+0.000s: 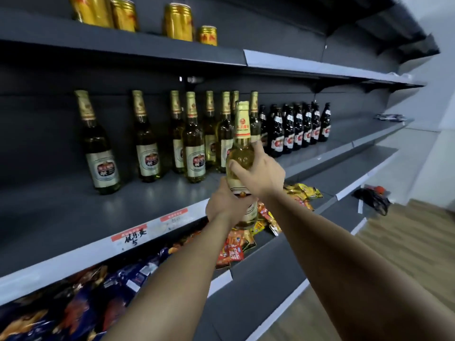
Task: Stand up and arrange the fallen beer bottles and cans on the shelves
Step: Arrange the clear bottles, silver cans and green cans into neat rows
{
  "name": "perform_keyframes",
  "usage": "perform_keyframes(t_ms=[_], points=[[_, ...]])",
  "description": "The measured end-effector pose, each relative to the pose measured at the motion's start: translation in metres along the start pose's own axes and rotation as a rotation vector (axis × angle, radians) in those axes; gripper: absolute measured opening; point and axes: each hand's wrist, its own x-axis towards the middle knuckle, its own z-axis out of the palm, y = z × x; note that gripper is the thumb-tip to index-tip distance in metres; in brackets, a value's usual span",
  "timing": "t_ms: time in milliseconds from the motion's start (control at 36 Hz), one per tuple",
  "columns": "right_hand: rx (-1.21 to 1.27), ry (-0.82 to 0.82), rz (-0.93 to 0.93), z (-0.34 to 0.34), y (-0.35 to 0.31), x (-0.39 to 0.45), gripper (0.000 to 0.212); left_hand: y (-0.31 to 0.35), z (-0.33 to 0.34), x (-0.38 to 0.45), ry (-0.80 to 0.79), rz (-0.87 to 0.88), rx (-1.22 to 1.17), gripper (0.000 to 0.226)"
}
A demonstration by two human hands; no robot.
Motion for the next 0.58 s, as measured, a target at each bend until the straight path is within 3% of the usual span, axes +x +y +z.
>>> perform_keyframes(t_ms=[167, 306, 389, 500, 583], points=[[0.107, -0.014, -0.091, 0.030, -0.033, 0.055, 0.060, -0.002, -0.035, 0.044, 0.169, -0.030, -0.015, 0.080], [0.241, -0.112, -0.210, 0.061, -0.054, 0.083, 0.061, -0.022, -0.056, 0.073, 0.331, -0.095, 0.026, 0.073], [0.272, -0.194, -0.259, 0.079, -0.068, 0.097, 0.062, -0.036, -0.066, 0.086, 0.381, -0.154, 0.052, 0.072], [0.344, -0.284, -0.300, 0.103, -0.081, 0.107, 0.056, -0.056, -0.077, 0.102, 0.439, -0.231, 0.107, 0.089], [0.420, -0.338, -0.314, 0.123, -0.091, 0.110, 0.051, -0.070, -0.084, 0.108, 0.472, -0.267, 0.111, 0.081]])
